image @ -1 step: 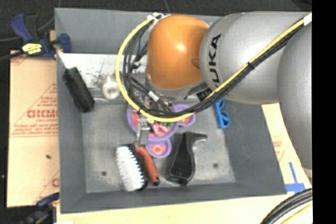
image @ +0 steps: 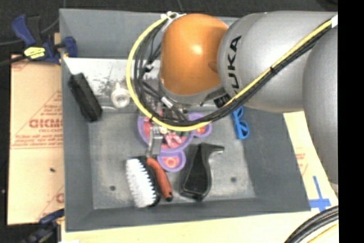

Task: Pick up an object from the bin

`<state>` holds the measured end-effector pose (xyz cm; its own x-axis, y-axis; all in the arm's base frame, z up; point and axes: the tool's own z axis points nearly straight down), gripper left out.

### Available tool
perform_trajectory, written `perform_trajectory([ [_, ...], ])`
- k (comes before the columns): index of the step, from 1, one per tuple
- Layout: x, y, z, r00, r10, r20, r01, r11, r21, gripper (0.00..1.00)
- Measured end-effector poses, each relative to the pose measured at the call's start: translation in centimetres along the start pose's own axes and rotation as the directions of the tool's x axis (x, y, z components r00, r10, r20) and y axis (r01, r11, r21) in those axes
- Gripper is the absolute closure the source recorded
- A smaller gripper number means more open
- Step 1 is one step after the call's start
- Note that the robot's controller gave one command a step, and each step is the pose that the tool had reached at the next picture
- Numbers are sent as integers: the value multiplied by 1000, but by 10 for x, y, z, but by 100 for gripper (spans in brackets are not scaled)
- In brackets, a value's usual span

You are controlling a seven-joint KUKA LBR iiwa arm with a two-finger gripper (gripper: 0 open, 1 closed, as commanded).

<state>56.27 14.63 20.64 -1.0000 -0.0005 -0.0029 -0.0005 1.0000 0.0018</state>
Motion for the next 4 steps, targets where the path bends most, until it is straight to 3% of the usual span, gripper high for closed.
perform_trajectory([
  [1,-5,-2,44,990,-139,1,139,990,1,0],
  [2,34,-59,93,920,-392,2,392,920,1,0],
  [3,14,2,125,811,-585,5,585,811,3,0],
  [4,75,-84,128,978,-202,55,202,979,4,100],
])
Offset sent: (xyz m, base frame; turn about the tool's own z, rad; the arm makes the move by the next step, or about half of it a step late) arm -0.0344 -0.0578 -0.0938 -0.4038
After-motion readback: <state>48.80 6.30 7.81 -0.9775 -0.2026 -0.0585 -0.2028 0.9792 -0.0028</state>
